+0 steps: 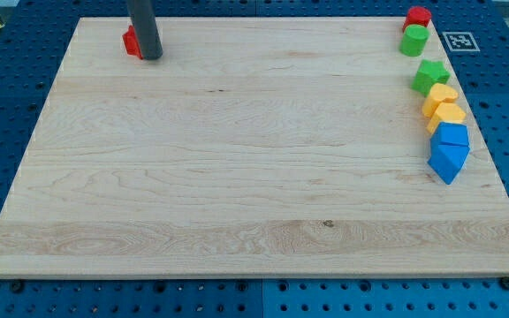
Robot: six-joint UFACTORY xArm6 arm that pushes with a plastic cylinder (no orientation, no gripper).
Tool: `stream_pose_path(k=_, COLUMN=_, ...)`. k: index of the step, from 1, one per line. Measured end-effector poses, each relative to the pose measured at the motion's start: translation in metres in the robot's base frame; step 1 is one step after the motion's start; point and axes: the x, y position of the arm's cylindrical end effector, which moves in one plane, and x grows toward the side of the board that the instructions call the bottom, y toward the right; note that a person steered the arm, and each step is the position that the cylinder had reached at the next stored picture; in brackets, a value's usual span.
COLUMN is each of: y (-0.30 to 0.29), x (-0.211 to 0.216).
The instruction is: Place the arm parallel left to the blue cube
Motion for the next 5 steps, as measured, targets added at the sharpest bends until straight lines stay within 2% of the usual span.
stream_pose_path(k=1, y=-0.007, x=0.003)
stream_pose_path(k=2, y=-0.007, x=-0.013)
stream_pose_path(k=5, y=-0.029, x=-0.012)
